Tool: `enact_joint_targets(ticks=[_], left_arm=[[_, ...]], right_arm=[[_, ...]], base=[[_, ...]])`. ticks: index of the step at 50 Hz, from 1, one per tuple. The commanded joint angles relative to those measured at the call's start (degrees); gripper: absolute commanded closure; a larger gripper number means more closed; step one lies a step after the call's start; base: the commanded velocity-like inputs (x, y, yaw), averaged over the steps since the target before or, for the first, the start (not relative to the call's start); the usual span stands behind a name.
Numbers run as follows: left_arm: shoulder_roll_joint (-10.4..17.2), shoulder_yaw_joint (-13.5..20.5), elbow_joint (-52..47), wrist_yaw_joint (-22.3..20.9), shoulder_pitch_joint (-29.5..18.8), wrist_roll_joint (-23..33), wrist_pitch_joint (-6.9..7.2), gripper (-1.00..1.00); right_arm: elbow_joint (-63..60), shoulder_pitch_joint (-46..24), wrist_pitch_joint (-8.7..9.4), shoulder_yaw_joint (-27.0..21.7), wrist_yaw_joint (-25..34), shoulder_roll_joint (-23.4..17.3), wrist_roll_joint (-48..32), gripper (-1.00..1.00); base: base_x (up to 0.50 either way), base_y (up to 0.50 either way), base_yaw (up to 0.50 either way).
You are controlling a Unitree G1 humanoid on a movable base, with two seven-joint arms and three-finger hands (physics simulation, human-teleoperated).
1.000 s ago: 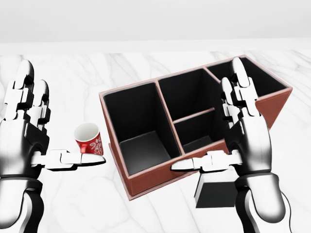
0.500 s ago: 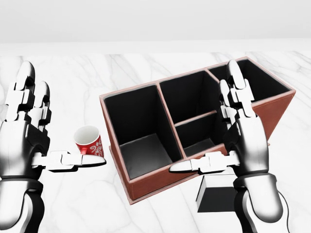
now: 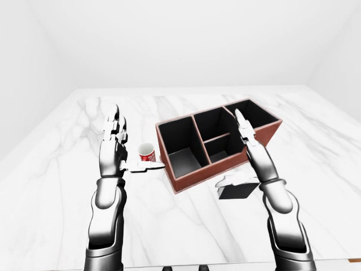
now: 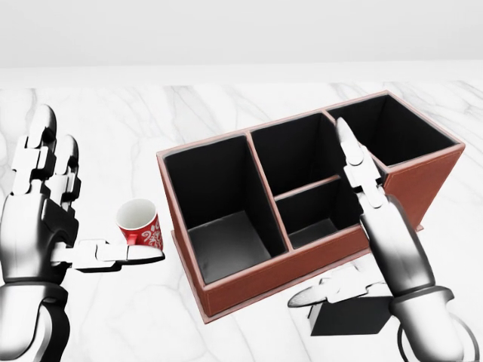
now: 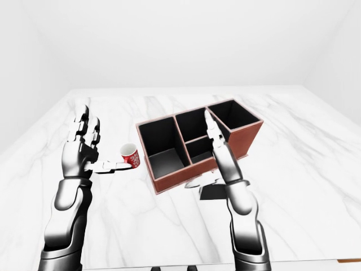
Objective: Pick up the book and place it in the left compartment of the caddy.
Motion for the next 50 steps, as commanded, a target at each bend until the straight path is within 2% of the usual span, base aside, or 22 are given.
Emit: enact_joint_targets(ticks=[1,8,15,25,50], left_arm=[[0.0,0.1,0.4,0.0,0.3,-0.1,0.0,-1.0],[0.2,0.4,0.0,0.0,0.1,-0.3,0.0,-1.0],[0.2,0.4,-0.2,0.1,0.1,-0.4,0.0,-1.0],[0.2,0.6,-0.5,0.4,0.1,-0.5,0.0,-1.0],[0.3,0.5,0.9,0.0,0.1,-0.5,0.0,-1.0]], right_arm=[[-1.0,3.0,-5.03,-3.9,6.2,-3.3,-18.2,-1.0],[-2.0,2.8,-5.03,-3.5,11.1,-2.7,-26.0,-1.0],[-0.8,4.9,-5.03,-3.0,11.3,-2.5,-31.5,-1.0],[3.4,3.2,-5.03,-2.3,8.0,-3.5,-40.5,-1.0],[17.6,2.9,-5.03,-0.4,-3.3,-5.4,-50.2,-1.0]], base=[[0.0,0.0,0.0],[0.0,0.0,0.0],[0.0,0.0,0.0],[0.0,0.0,0.0],[0.0,0.0,0.0]])
